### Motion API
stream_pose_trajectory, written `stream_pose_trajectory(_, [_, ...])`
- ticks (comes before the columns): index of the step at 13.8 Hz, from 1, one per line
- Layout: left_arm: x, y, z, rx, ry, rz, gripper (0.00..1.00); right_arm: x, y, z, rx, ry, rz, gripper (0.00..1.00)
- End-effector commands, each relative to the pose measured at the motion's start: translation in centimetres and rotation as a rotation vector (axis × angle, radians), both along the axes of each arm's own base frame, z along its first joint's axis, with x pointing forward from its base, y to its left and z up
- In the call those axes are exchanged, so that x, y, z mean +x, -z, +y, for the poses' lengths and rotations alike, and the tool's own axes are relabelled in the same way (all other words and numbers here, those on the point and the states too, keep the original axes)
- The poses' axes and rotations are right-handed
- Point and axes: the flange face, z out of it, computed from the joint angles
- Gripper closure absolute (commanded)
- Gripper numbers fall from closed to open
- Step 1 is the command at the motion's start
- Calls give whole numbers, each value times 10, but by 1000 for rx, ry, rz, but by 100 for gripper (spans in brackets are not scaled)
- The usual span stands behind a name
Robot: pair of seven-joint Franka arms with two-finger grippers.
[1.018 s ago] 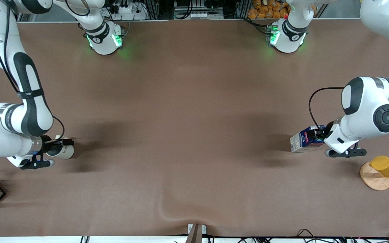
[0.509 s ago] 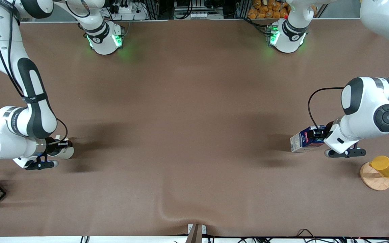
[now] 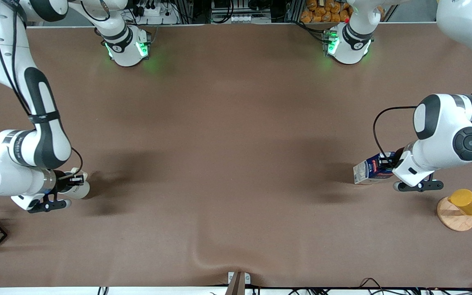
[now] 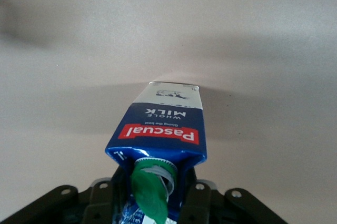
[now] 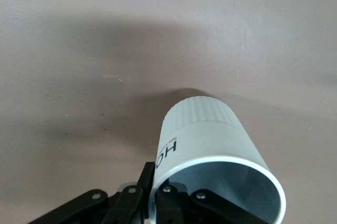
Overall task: Place milk next to cup
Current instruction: 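Carry the carton and the mug toward the table middle with both grippers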
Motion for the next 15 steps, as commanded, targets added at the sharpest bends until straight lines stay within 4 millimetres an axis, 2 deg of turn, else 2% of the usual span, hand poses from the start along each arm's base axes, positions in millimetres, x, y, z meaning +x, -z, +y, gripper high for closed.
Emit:
stream_pose_trajectory(1, [-1, -7, -2, -14, -5, -13, 75, 7, -31, 42, -49, -99, -35, 100])
stream_pose_trajectory(2, [-1, -11, -2, -13, -4, -14, 76, 9, -37, 60, -43, -114, -36, 100])
stream_pose_trajectory(5, [-1, -30, -6, -13, 4, -40, 77, 7, -48, 146, 12, -195, -44, 100])
stream_pose_trajectory(8, [-5, -48, -14, -17, 19, -50, 76, -9, -47, 241, 89, -46, -31, 100])
stream_pose_trajectory(10, [-8, -63, -23, -41, 18, -41, 74, -25, -45, 292, 55, 115, -26, 100])
stream_pose_trajectory(12, [-11, -74, -37, -71, 20, -34, 74, -34, -42, 317, 30, 293, -18, 100])
stream_pose_trajectory(14, [-14, -81, -55, -76, 26, -32, 74, -47, -40, 348, 12, 361, -17, 100])
stream_pose_trajectory(15, [-15, -83, -66, -79, 17, -29, 74, -48, -35, 354, 8, 406, -20, 100])
